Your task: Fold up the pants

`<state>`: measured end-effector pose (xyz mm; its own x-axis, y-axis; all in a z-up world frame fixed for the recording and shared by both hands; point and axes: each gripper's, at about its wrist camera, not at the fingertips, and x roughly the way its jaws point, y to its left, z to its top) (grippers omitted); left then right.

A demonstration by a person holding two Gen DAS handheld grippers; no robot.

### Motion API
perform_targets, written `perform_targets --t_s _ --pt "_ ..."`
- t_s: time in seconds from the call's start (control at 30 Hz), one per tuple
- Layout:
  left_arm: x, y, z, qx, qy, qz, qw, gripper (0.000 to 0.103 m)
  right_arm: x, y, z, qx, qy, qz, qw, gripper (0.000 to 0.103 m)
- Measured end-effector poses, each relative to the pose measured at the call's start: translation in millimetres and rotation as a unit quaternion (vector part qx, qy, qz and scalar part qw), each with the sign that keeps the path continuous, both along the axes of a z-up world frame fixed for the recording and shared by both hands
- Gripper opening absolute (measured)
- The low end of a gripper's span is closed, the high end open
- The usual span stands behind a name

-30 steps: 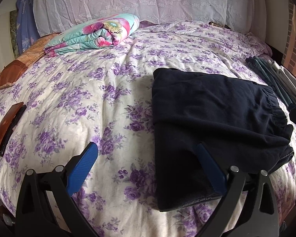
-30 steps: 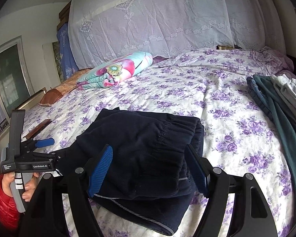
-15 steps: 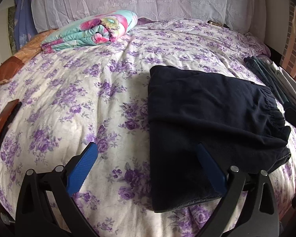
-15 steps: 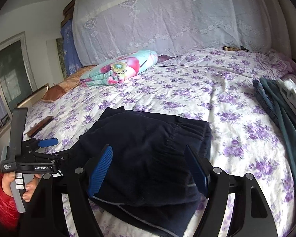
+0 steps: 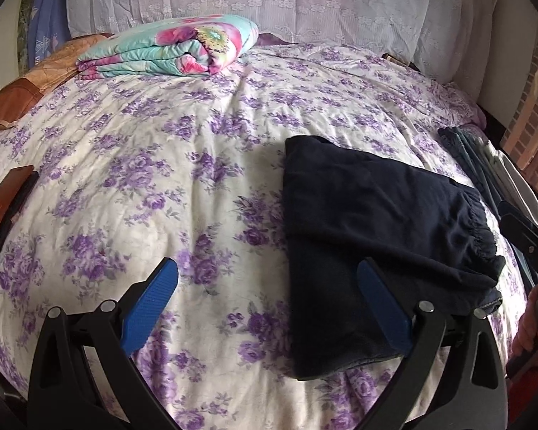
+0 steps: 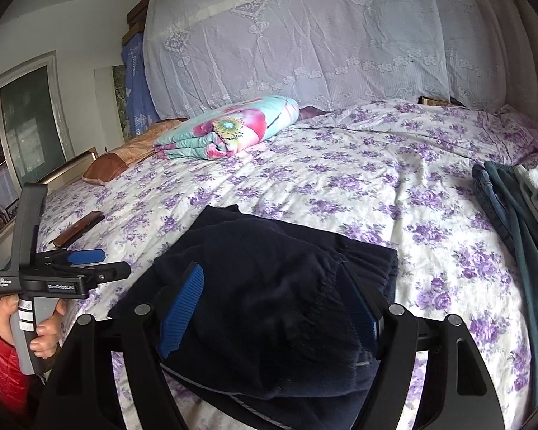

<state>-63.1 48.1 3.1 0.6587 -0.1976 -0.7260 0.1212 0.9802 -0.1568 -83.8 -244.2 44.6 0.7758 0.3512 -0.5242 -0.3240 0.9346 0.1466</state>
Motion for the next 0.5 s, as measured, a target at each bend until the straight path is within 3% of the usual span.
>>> perform_targets --t_s 0.07,0.33,0.5 --pt "-1 -3 -2 -0.007 0.004 -0.010 0.9999 0.097 0 -6 -2 0.004 0.003 -0.005 1.000 0.084" --pt "1 -21 -23 -0.040 0.038 -0.069 0.9961 0.097 0 -53 -18 0.041 0.031 -0.053 0.997 0.087" --pt "3 -23 -36 -0.068 0.046 -0.077 0.9936 0.098 2 -76 -33 0.055 0.049 -0.078 0.994 0.087"
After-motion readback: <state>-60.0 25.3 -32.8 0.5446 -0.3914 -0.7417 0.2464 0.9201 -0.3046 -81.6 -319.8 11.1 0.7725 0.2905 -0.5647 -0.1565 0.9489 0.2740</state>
